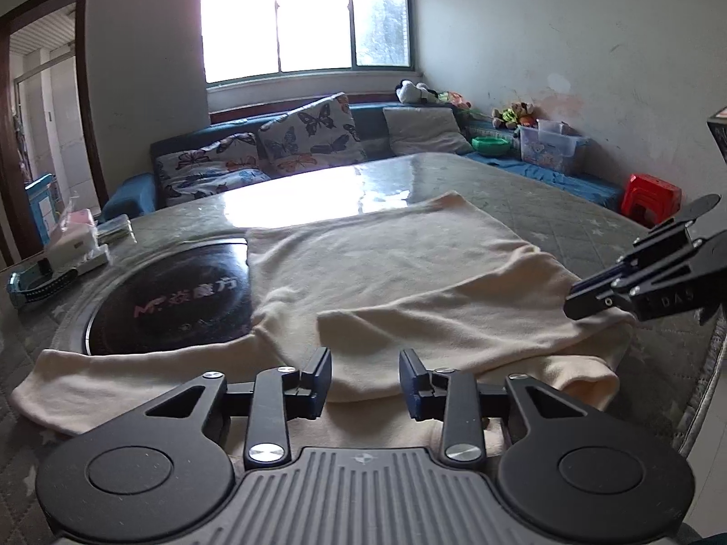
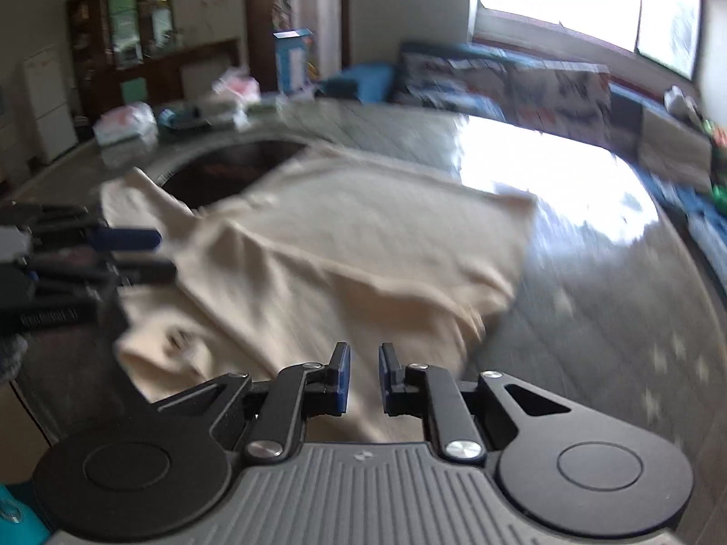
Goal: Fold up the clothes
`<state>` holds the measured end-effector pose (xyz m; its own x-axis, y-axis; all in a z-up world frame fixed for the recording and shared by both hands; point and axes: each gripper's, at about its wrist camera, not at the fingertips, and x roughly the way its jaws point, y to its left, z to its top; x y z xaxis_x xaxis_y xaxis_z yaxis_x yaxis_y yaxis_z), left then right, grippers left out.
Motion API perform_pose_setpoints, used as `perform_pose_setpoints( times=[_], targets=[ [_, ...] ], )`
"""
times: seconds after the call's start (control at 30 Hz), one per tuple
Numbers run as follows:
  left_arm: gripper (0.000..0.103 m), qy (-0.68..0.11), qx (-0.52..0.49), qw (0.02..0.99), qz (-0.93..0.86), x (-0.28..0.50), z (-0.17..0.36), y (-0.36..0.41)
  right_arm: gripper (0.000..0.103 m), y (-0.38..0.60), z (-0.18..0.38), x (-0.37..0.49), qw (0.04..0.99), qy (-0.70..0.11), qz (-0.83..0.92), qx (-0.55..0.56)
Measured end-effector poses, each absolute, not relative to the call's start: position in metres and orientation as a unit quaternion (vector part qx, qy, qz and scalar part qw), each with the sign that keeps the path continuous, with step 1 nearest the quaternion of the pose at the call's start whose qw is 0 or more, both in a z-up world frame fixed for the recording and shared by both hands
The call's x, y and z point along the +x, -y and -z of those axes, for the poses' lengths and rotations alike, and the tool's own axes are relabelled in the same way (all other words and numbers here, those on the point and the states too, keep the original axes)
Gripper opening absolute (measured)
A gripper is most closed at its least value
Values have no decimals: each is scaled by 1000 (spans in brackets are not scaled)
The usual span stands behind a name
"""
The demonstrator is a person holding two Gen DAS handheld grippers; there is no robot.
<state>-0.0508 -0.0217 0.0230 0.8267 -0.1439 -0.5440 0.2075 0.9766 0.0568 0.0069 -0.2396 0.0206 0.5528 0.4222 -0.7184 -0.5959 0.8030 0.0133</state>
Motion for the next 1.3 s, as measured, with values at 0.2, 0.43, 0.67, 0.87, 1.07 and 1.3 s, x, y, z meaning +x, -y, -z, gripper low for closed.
perform_pose_setpoints(
  times=[0.2,0.43,0.67,0.87,1.07,1.3],
  targets=[
    [30,-304,71,946,93,-46,-13,21,12,249,-24,12,879,-358,-291,-119],
    [30,-306,62,947,78,-40,-15,15,11,245,-17,48,889,-353,-271,-108],
    [28,-315,60,945,65,-41,-12,5,11,239,-24,45,891,-342,-273,-123],
    [28,-313,50,948,41,-50,-17,-9,12,198,-30,30,866,-330,-344,-151],
    [29,-306,27,951,-34,-57,-25,-48,12,142,-22,18,832,-320,-414,-184],
    [38,-300,3,940,-160,-54,-31,-109,12,99,-7,4,808,-312,-452,-212]
  ],
)
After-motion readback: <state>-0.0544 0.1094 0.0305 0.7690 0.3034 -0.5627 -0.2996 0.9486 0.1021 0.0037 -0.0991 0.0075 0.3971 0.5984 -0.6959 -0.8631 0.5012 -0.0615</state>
